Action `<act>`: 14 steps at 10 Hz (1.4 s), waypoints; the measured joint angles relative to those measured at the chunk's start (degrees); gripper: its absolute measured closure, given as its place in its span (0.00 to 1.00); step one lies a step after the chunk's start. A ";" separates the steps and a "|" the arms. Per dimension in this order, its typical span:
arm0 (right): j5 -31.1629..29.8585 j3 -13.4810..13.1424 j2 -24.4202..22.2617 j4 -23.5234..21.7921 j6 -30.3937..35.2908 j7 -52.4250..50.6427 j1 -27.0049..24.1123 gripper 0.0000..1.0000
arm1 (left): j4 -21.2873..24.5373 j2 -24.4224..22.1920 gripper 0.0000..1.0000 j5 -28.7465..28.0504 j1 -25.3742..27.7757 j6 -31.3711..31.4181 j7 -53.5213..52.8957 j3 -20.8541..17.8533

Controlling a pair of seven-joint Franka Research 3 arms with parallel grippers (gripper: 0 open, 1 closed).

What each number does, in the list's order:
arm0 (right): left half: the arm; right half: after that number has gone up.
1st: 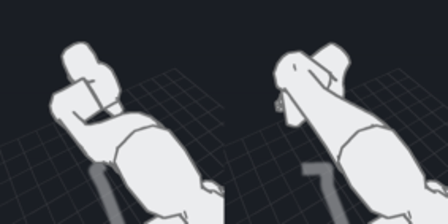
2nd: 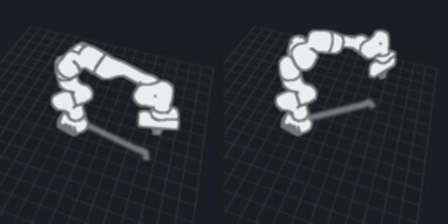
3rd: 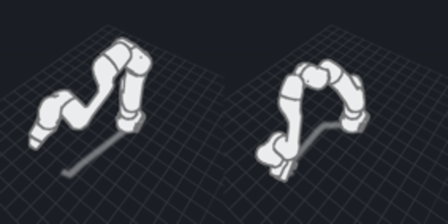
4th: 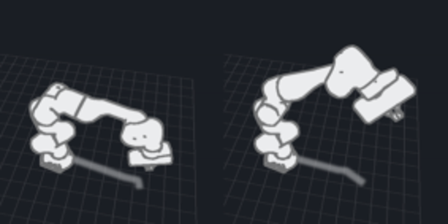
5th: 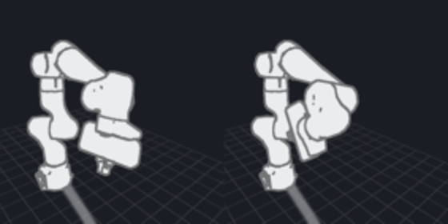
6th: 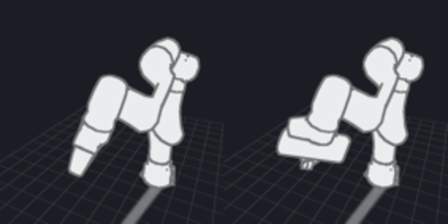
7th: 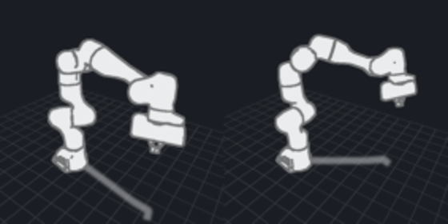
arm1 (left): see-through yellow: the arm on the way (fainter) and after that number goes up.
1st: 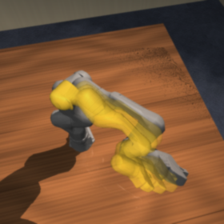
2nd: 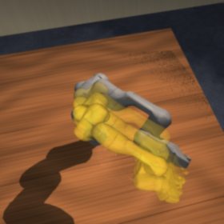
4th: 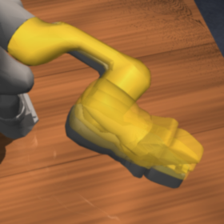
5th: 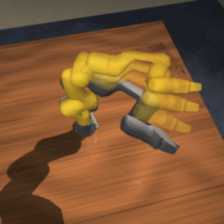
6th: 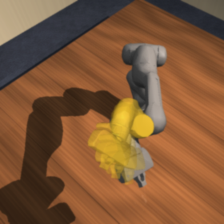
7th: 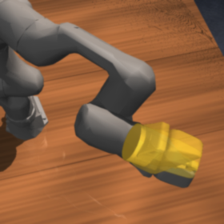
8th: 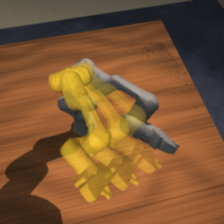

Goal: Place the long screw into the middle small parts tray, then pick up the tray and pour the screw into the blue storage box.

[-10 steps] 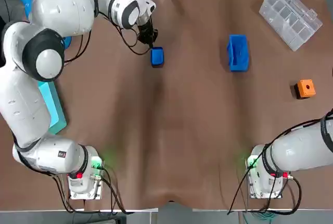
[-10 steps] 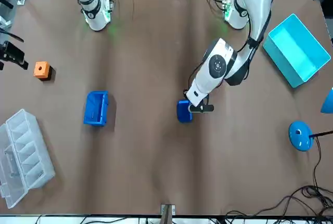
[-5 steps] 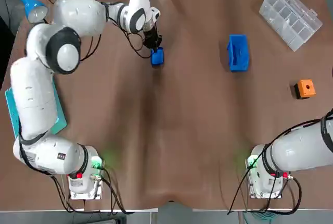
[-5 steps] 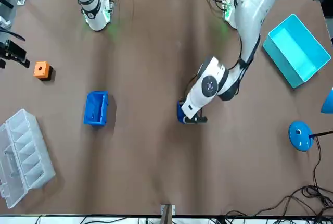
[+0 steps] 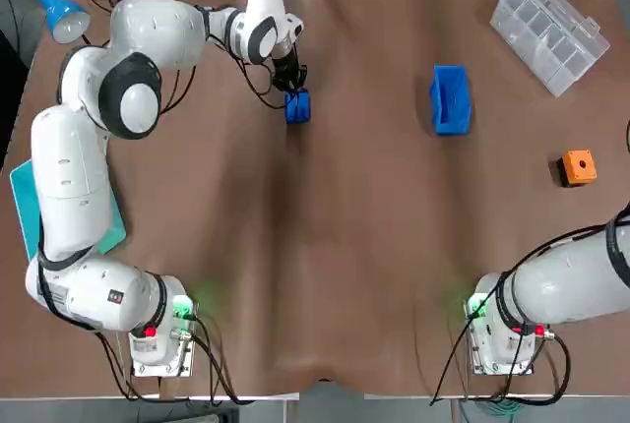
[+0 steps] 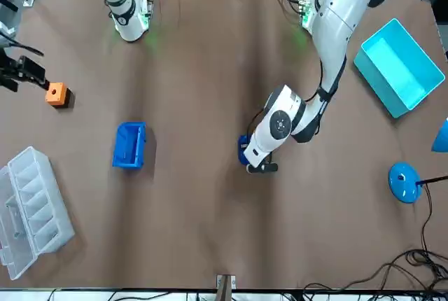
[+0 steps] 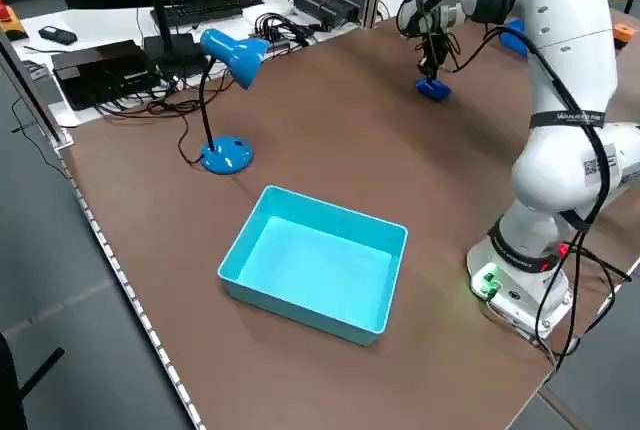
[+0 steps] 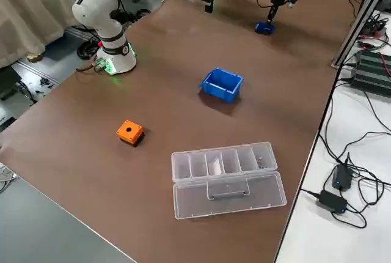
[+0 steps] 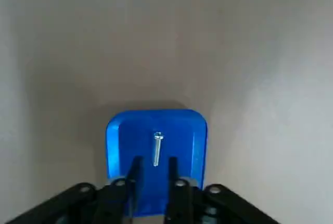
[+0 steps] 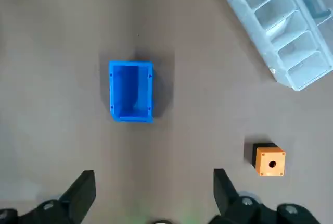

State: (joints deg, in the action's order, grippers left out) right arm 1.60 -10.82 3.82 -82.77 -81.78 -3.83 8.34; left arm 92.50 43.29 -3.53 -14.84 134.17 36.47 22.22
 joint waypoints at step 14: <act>24.28 0.69 17.93 -17.24 -45.69 5.99 26.47 0.01 | -0.18 -34.56 0.00 6.21 16.11 -31.43 -24.64 -11.92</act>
State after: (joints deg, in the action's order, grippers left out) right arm 25.88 -10.13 21.75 -100.01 -127.47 2.16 34.81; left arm 92.32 8.74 2.67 1.27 102.74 11.84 10.30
